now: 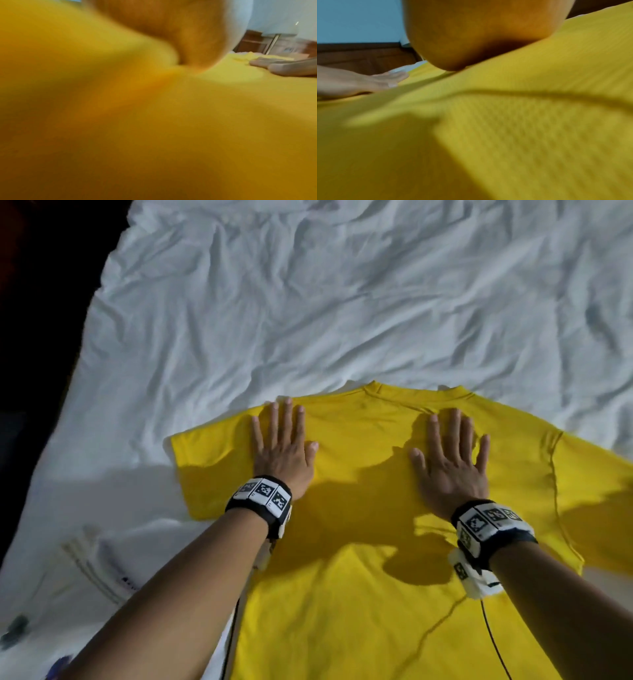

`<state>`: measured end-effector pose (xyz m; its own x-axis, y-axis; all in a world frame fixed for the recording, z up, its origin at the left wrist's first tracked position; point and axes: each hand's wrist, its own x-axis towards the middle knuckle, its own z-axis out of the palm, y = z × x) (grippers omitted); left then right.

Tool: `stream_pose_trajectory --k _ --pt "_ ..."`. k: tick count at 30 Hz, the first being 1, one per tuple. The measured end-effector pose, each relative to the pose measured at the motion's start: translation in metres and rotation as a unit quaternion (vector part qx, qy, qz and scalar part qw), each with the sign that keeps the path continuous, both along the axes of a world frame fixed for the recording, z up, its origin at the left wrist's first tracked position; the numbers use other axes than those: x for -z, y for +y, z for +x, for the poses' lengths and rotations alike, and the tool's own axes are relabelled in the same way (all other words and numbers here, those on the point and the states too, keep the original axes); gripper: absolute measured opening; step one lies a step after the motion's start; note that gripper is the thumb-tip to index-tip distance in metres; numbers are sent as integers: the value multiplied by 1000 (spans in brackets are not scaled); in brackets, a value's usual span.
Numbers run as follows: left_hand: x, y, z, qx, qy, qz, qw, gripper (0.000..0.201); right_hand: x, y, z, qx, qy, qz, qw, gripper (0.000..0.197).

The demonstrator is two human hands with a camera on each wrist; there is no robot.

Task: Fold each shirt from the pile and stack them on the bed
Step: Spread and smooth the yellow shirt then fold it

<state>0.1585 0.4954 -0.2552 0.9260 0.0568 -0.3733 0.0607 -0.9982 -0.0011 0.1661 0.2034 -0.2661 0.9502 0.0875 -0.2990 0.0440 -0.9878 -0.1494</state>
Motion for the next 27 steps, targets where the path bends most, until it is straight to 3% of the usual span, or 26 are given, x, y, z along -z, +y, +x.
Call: stream_pose_trajectory --k 2,5,7,10,13,16,18,19,22,24,27 --pt "-4 -31 -1 36 -34 -37 998 71 -5 -6 -4 15 -20 13 1000 72" --pt "0 -51 0 134 12 -59 989 68 -1 -21 -16 -54 13 18 998 68" --pt "9 -42 3 94 38 -36 994 68 2 -42 -15 -42 34 10 998 68" --pt "8 -38 1 29 7 -17 999 72 -13 -75 -3 7 19 19 1000 64" --pt "-6 -79 -13 56 -70 -72 993 69 -41 -111 4 27 -112 57 992 41" --pt "-20 -141 -34 66 -104 -159 980 45 -55 -150 10 64 -133 92 985 25" --pt "-25 -186 -45 74 -114 -210 968 17 -57 -171 18 81 -105 91 987 26" --pt "-28 -208 -51 82 -115 -231 963 14 -58 -180 23 84 -93 82 989 29" --pt "-35 -268 -67 114 -67 -302 944 21 -55 -198 34 81 -45 60 994 43" --pt "-40 -302 -79 121 8 -300 946 29 -53 -203 41 72 -8 62 995 49" --pt "-43 -341 -91 68 61 -273 958 46 -52 -206 50 63 20 68 995 47"
